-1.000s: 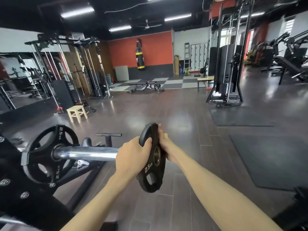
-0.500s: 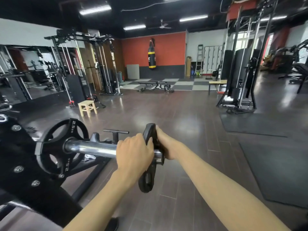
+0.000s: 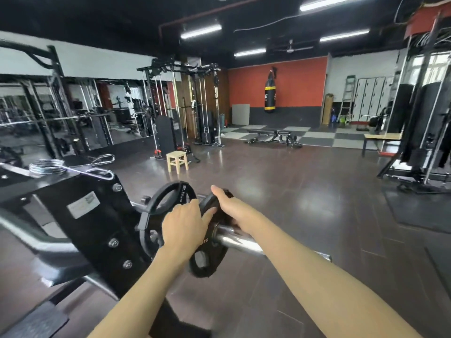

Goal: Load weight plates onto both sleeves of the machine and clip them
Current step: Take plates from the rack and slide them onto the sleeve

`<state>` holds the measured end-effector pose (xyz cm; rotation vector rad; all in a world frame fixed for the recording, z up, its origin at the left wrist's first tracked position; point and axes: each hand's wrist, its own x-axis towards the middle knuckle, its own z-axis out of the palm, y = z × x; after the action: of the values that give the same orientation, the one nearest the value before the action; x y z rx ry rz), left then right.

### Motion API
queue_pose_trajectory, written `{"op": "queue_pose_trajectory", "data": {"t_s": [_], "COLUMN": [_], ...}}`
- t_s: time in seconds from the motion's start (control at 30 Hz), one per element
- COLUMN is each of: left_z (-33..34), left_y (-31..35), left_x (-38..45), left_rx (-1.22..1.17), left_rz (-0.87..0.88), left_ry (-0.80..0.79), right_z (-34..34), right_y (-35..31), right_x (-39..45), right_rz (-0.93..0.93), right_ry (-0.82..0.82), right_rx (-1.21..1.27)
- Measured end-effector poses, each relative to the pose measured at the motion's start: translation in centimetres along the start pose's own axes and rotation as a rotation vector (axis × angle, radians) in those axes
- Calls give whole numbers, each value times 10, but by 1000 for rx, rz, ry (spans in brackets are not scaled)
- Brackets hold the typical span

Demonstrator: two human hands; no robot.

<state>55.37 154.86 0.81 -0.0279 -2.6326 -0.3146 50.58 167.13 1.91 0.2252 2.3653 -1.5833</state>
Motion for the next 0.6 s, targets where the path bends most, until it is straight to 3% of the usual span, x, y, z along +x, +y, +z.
{"op": "queue_pose_trajectory", "data": {"t_s": [0.23, 0.3, 0.4, 0.47, 0.6], "left_z": [-2, -2, 0, 1, 0], "left_y": [-65, -76, -82, -85, -90], "left_x": [2, 6, 15, 16, 14], "left_rx": [-78, -61, -281, -372, -308], "left_rz": [-75, -96, -165, -190, -154], "left_ry": [185, 111, -69, -109, -150], "right_z": [48, 49, 51, 57, 69], "right_y": [-35, -39, -41, -46, -55], "right_x": [37, 42, 47, 47, 56], "right_rz": [-20, 2, 43, 47, 32], "right_ry": [99, 124, 132, 136, 120], "right_rx": [10, 47, 113, 116, 117]}}
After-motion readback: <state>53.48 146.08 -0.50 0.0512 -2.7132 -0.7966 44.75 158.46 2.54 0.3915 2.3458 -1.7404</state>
